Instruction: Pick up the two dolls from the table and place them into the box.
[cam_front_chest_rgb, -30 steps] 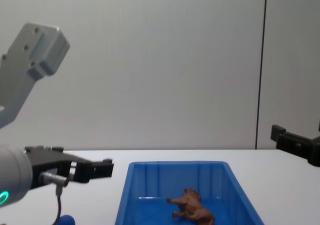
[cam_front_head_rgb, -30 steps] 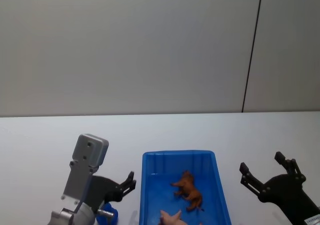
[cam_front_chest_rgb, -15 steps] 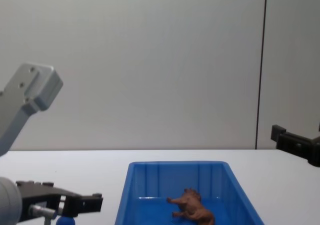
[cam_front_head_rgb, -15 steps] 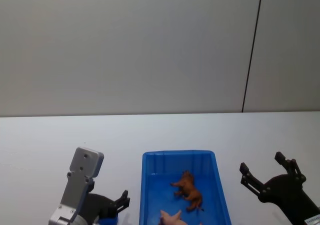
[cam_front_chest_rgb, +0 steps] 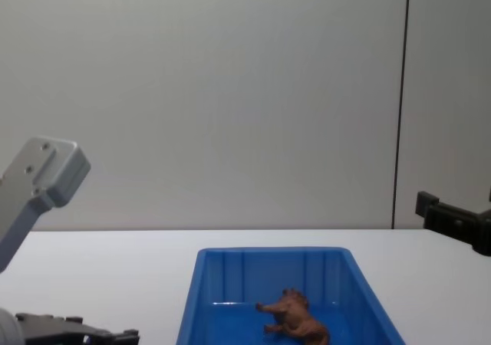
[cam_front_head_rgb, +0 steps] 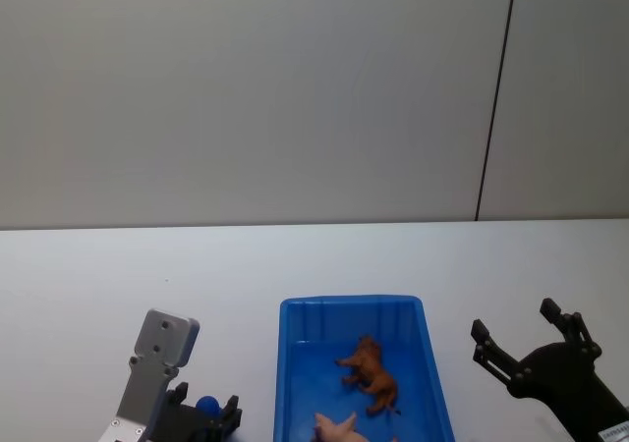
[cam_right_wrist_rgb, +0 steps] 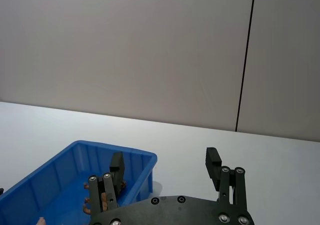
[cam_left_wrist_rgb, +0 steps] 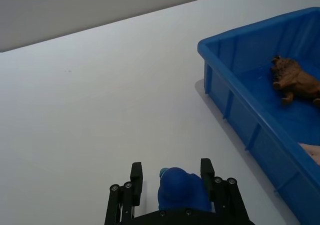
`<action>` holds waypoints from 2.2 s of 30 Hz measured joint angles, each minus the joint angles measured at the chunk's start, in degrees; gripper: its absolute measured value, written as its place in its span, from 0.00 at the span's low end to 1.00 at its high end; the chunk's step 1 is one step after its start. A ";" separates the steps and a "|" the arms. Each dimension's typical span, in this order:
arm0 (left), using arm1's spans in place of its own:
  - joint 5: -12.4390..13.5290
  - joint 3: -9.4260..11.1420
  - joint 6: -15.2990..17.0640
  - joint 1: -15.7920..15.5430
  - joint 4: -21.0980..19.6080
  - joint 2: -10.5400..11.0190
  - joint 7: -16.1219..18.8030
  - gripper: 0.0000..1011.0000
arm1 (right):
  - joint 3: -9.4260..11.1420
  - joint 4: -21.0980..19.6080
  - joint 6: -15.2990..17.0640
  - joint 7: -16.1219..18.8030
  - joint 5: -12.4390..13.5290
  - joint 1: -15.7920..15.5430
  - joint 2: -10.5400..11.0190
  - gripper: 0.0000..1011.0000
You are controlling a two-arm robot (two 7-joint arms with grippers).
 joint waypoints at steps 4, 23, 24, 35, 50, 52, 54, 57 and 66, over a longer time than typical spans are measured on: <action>0.03 -0.06 0.00 0.00 0.65 -0.16 -0.22 0.65 | 0.00 0.00 0.00 0.00 0.00 0.00 0.00 0.99; 1.35 -0.63 -3.57 -0.06 1.22 -0.59 -1.97 0.26 | 0.00 0.00 0.00 0.01 0.00 0.00 0.00 0.99; 1.51 -0.73 -4.13 -0.06 0.87 -0.55 -2.16 0.26 | 0.00 0.00 0.00 0.01 0.00 0.00 0.00 0.99; 2.91 -1.35 -8.00 -0.29 -1.83 -0.12 -4.60 0.21 | 0.00 0.00 0.00 0.01 0.00 0.00 -0.01 0.99; 4.39 -1.28 -12.70 -2.62 -3.05 -1.10 -14.18 0.16 | 0.00 0.00 0.00 0.01 0.00 0.00 -0.01 0.99; 4.49 -1.15 -12.99 -2.95 -2.94 -1.36 -15.21 0.19 | 0.00 0.00 0.00 0.01 0.00 0.00 0.00 0.99; 4.68 -0.84 -13.59 -3.65 -2.55 -1.99 -17.59 0.28 | 0.00 0.01 0.00 0.01 0.00 0.00 0.00 0.99; 4.85 -0.51 -14.01 -4.29 -2.10 -2.62 -19.20 0.33 | 0.00 0.01 0.00 0.01 0.00 0.00 0.00 0.99; 5.29 0.90 -15.22 -6.80 0.08 -5.32 -25.53 0.63 | 0.00 0.01 0.00 0.01 0.00 0.00 0.00 0.99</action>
